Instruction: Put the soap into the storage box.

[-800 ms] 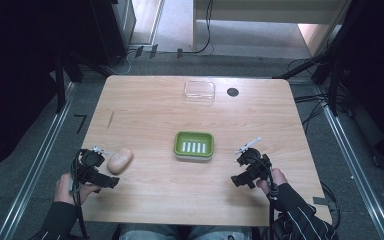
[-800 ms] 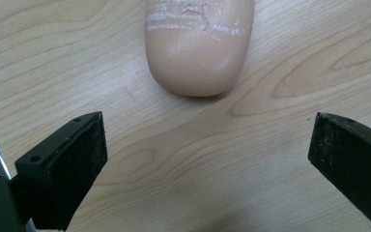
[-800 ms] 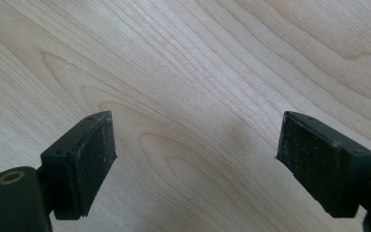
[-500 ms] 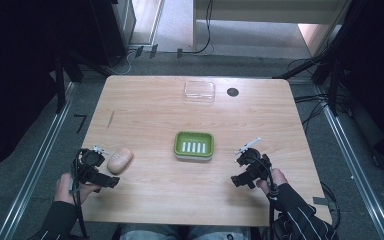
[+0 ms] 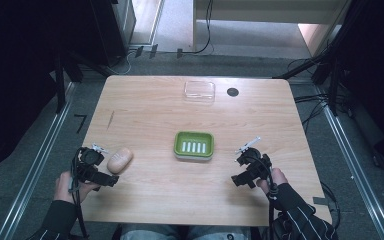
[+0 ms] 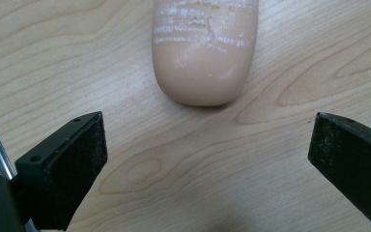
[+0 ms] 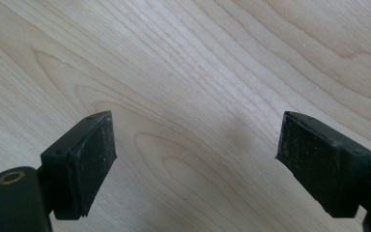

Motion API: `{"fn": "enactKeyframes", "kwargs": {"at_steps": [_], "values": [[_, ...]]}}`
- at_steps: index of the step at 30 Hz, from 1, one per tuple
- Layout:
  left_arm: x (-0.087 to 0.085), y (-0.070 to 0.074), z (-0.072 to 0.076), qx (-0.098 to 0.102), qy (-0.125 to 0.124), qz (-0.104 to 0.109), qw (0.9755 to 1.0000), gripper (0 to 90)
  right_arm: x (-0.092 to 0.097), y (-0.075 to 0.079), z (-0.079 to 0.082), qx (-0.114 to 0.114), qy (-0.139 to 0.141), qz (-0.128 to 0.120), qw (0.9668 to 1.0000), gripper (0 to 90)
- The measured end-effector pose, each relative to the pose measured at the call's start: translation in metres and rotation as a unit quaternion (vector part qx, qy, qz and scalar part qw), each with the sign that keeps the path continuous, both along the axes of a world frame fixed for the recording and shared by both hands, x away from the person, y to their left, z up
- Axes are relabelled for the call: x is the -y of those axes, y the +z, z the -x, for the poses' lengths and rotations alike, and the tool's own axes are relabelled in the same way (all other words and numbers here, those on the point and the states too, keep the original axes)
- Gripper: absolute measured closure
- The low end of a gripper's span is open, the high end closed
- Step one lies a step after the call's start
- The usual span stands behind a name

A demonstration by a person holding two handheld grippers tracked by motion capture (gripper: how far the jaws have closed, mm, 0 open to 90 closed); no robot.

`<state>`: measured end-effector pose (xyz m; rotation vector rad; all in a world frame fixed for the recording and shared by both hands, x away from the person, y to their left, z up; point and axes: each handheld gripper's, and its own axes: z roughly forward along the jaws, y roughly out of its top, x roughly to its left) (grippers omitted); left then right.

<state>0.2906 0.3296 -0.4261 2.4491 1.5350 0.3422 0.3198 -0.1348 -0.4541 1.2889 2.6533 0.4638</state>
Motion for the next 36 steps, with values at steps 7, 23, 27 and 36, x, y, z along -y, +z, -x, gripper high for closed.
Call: {"fn": "enactKeyframes", "kwargs": {"at_steps": [7, 23, 27, 36], "values": [[0.002, 0.001, -0.003, 0.008, -0.006, 0.002, 0.9999, 0.9, -0.003, 0.002, 0.001, 0.002, 0.004, 0.009, 1.0, 14.1], [0.001, 0.007, -0.013, 0.013, -0.003, 0.015, 0.9998, 1.1, -0.009, 0.0, 0.0, -0.001, 0.014, 0.011, 0.9998, 14.1], [0.006, 0.01, -0.021, 0.012, -0.007, 0.017, 0.9998, 1.1, -0.009, -0.001, -0.001, -0.003, 0.013, 0.013, 0.9998, 14.1], [0.011, 0.005, -0.041, 0.006, -0.015, 0.022, 0.9996, 1.1, -0.008, -0.001, -0.001, -0.003, 0.013, 0.011, 0.9999, 14.1]]}}
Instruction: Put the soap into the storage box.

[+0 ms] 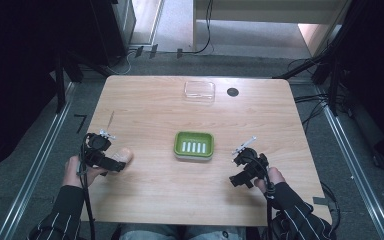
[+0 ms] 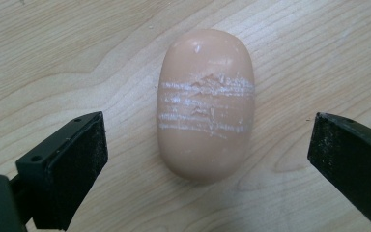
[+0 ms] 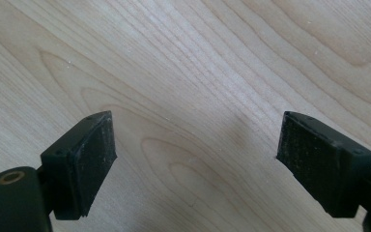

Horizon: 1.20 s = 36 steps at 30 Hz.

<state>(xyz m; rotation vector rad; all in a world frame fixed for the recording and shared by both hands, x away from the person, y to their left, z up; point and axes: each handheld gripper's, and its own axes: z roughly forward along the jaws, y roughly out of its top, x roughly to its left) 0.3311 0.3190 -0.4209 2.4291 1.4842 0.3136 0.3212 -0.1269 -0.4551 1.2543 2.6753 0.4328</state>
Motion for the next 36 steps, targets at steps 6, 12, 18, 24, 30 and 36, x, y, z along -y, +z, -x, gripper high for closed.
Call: {"fn": "enactKeyframes", "kwargs": {"at_steps": [6, 12, 18, 24, 30, 36], "values": [[0.002, -0.004, -0.008, -0.005, -0.003, -0.001, 1.0, 1.1, -0.001, -0.001, -0.001, -0.002, -0.002, -0.001, 1.0, 14.1], [0.004, -0.008, -0.013, -0.011, -0.011, -0.001, 0.9999, 1.2, -0.002, -0.001, -0.001, -0.001, 0.0, 0.0, 1.0, 14.1], [0.004, -0.011, -0.014, -0.012, -0.014, 0.01, 0.9998, 5.6, 0.0, -0.001, 0.0, -0.002, -0.001, -0.002, 1.0, 14.0], [0.005, -0.015, -0.015, -0.019, -0.02, 0.009, 0.9996, 14.9, 0.0, 0.0, 0.0, -0.003, 0.0, -0.002, 1.0, 14.1], [0.003, -0.018, -0.019, -0.018, -0.019, 0.005, 0.9996, 15.8, 0.0, 0.0, 0.0, -0.002, -0.001, -0.003, 1.0, 14.0], [0.003, -0.024, -0.021, -0.024, -0.015, 0.003, 0.9996, 16.4, 0.0, 0.0, 0.0, -0.002, -0.004, -0.004, 1.0, 14.1]]}}
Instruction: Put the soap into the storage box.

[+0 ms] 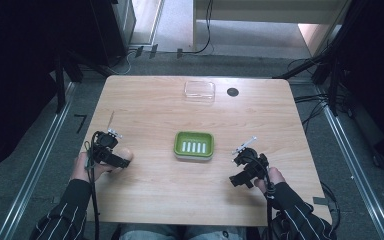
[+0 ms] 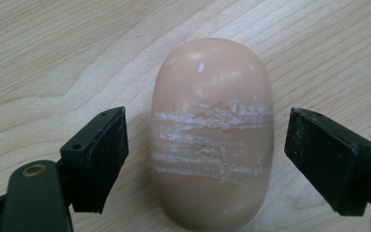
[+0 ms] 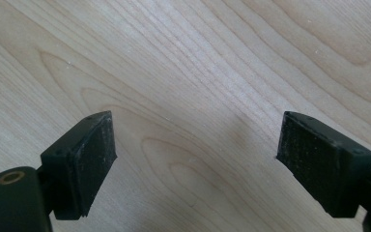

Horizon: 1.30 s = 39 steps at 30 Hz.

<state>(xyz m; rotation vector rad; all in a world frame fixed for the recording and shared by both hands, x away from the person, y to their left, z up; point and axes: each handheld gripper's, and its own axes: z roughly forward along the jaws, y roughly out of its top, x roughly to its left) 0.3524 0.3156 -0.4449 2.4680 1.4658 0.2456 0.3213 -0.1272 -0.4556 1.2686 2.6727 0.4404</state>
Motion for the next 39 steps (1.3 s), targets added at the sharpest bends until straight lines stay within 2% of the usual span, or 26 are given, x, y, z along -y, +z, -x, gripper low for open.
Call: {"fn": "enactKeyframes", "kwargs": {"at_steps": [11, 15, 33, 39], "values": [[0.0013, -0.0057, -0.0002, -0.014, -0.011, -0.002, 0.9998, 32.5, 0.0004, 0.0004, 0.0002, 0.001, 0.001, -0.001, 1.0, 14.1], [0.0015, -0.0059, -0.0002, -0.017, -0.014, -0.007, 0.9997, 33.0, 0.0009, 0.0007, 0.0005, 0.0, -0.001, 0.0, 1.0, 14.1], [0.0041, -0.0062, 0.0019, -0.004, -0.021, -0.015, 0.9997, 33.6, 0.0016, 0.001, 0.0005, 0.002, -0.002, 0.0, 1.0, 14.1], [0.0021, -0.0012, 0.0038, -0.001, -0.023, -0.002, 0.9997, 33.6, 0.0018, 0.0011, 0.0007, 0.002, -0.002, -0.003, 1.0, 14.1]]}}
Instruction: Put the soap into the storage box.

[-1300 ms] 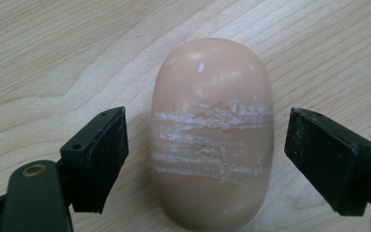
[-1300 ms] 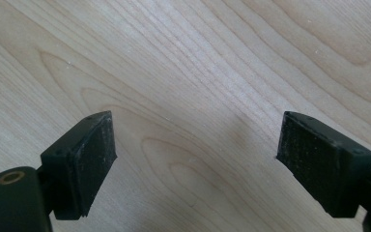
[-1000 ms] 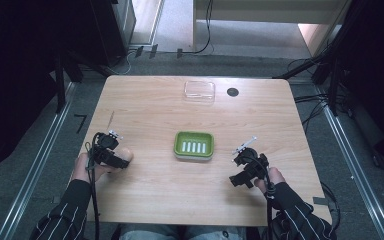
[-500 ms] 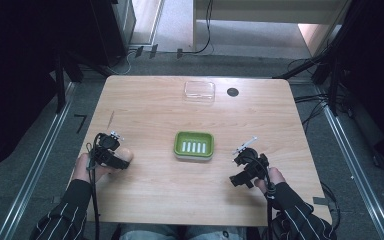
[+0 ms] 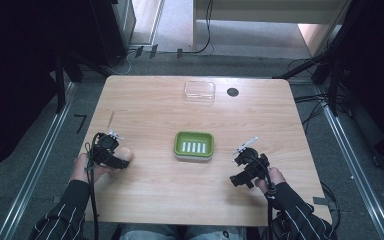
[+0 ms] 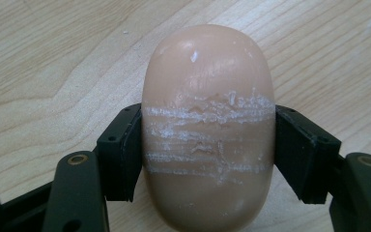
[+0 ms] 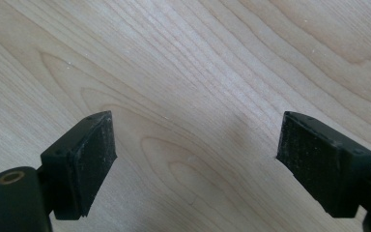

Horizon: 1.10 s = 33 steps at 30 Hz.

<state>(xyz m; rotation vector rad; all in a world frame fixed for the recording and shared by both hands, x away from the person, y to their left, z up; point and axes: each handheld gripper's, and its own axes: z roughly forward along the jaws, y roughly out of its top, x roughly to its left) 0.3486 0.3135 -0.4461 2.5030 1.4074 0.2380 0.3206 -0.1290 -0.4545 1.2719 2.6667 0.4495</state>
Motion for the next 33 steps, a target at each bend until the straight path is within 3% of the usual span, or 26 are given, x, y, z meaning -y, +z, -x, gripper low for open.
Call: {"fn": "enactKeyframes", "kwargs": {"at_steps": [8, 10, 12, 24, 33], "values": [[0.007, 0.009, 0.004, 0.009, -0.021, 0.0, 0.9997, 33.6, 0.0, 0.0, 0.0, -0.001, 0.0, 0.002, 1.0, 14.1], [0.01, 0.01, 0.004, 0.006, -0.027, 0.012, 0.9995, 33.6, 0.0, 0.0, 0.0, -0.001, 0.001, 0.003, 1.0, 14.1], [0.013, 0.011, 0.004, 0.006, -0.036, 0.003, 0.9993, 33.6, -0.001, 0.0, 0.0, -0.002, 0.001, 0.003, 1.0, 14.0], [0.021, 0.018, 0.003, 0.013, -0.053, 0.009, 0.9984, 33.6, -0.001, -0.001, 0.0, -0.002, 0.002, 0.003, 1.0, 14.1], [0.035, 0.024, -0.006, 0.025, -0.065, 0.001, 0.9976, 33.6, -0.001, -0.001, 0.0, -0.003, 0.001, 0.005, 1.0, 14.1]]}}
